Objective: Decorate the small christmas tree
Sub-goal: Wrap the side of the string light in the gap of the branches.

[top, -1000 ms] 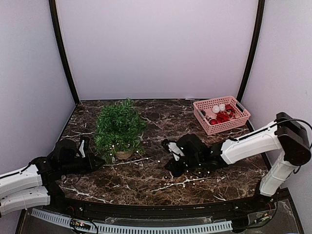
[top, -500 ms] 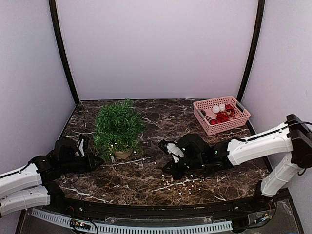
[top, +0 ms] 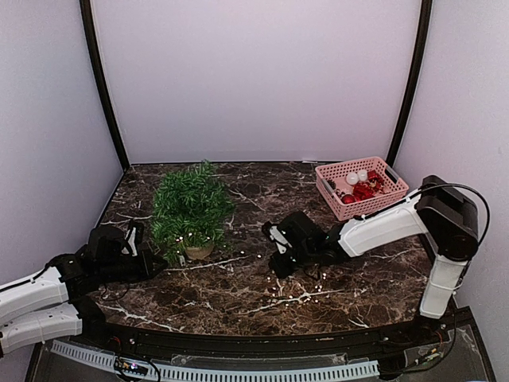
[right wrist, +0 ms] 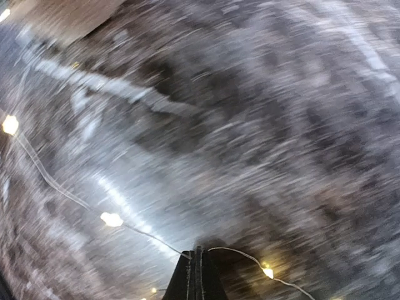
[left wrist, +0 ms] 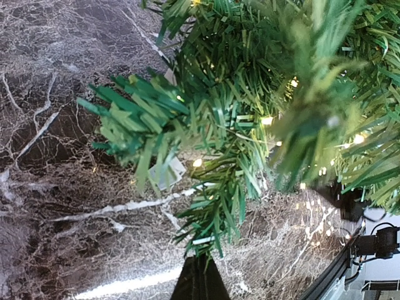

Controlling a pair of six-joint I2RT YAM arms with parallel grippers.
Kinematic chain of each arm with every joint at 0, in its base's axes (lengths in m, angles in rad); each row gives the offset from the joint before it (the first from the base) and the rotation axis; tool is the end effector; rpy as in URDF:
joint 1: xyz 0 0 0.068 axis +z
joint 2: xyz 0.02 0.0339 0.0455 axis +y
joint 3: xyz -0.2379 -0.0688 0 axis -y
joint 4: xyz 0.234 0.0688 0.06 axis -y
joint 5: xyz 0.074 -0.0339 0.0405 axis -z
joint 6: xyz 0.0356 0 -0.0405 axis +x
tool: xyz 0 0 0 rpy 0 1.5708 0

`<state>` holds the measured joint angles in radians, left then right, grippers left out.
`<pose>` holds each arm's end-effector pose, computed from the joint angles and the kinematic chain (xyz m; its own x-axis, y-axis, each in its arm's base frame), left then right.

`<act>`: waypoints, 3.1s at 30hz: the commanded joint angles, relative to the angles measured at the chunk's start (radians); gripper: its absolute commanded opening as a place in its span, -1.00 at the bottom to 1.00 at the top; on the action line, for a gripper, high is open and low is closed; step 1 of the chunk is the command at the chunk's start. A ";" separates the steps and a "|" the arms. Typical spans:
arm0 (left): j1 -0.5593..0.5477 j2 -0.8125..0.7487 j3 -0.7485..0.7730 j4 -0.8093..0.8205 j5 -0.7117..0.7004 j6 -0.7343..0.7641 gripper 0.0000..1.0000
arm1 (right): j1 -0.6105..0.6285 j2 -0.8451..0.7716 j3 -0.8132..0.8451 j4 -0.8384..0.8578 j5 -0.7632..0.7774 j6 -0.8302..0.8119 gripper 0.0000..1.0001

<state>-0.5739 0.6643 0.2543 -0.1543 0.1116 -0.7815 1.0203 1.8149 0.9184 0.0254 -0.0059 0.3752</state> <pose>0.1353 -0.0922 0.1634 -0.7545 -0.3457 -0.5578 0.1227 0.7607 -0.6374 0.1782 0.2908 0.1152 -0.6854 -0.4162 -0.5975 -0.6482 0.7226 0.2402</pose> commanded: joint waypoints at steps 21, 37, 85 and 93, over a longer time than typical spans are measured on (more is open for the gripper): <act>0.031 0.017 0.036 -0.014 -0.021 0.139 -1.00 | -0.155 0.095 0.467 0.008 0.014 -0.222 -1.00; 0.075 0.079 0.095 -0.053 -0.192 0.221 -0.50 | -0.106 0.090 0.415 0.088 -0.155 -0.189 -1.00; -0.377 0.361 0.323 0.167 -0.408 -0.124 0.28 | -0.080 0.069 0.365 0.183 -0.016 -0.067 -1.00; -0.361 0.418 0.331 0.231 -0.414 -0.102 0.29 | -0.080 0.068 0.360 0.183 -0.013 -0.062 -1.00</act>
<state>-0.9455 1.0653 0.5606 0.0238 -0.2886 -0.9031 0.9417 1.9144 1.2915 0.1654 -0.0227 0.2993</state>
